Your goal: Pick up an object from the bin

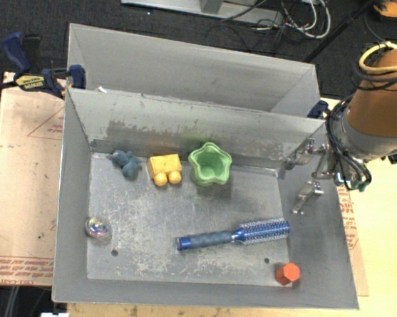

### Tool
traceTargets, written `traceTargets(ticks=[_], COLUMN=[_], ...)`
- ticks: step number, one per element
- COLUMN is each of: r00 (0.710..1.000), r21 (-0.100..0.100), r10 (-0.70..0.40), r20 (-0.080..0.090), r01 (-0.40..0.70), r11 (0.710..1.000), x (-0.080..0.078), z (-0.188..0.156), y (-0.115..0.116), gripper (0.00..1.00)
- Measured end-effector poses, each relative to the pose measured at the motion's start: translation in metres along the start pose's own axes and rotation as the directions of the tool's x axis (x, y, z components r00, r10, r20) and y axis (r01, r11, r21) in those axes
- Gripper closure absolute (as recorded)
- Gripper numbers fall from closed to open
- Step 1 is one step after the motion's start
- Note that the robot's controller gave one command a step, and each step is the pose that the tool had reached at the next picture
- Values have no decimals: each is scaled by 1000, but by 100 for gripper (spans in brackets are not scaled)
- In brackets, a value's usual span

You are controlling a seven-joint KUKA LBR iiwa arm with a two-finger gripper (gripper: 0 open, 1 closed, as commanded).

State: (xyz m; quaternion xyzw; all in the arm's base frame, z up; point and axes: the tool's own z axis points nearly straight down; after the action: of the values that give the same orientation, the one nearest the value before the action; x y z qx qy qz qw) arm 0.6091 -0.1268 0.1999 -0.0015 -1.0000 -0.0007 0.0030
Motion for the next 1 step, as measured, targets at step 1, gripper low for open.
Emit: traceTargets(ticks=[1], r00=[1000], r21=[1], r10=[-2], r20=[16], r01=[2], r11=[1000], x=[50], z=[128], y=[0], gripper=[0])
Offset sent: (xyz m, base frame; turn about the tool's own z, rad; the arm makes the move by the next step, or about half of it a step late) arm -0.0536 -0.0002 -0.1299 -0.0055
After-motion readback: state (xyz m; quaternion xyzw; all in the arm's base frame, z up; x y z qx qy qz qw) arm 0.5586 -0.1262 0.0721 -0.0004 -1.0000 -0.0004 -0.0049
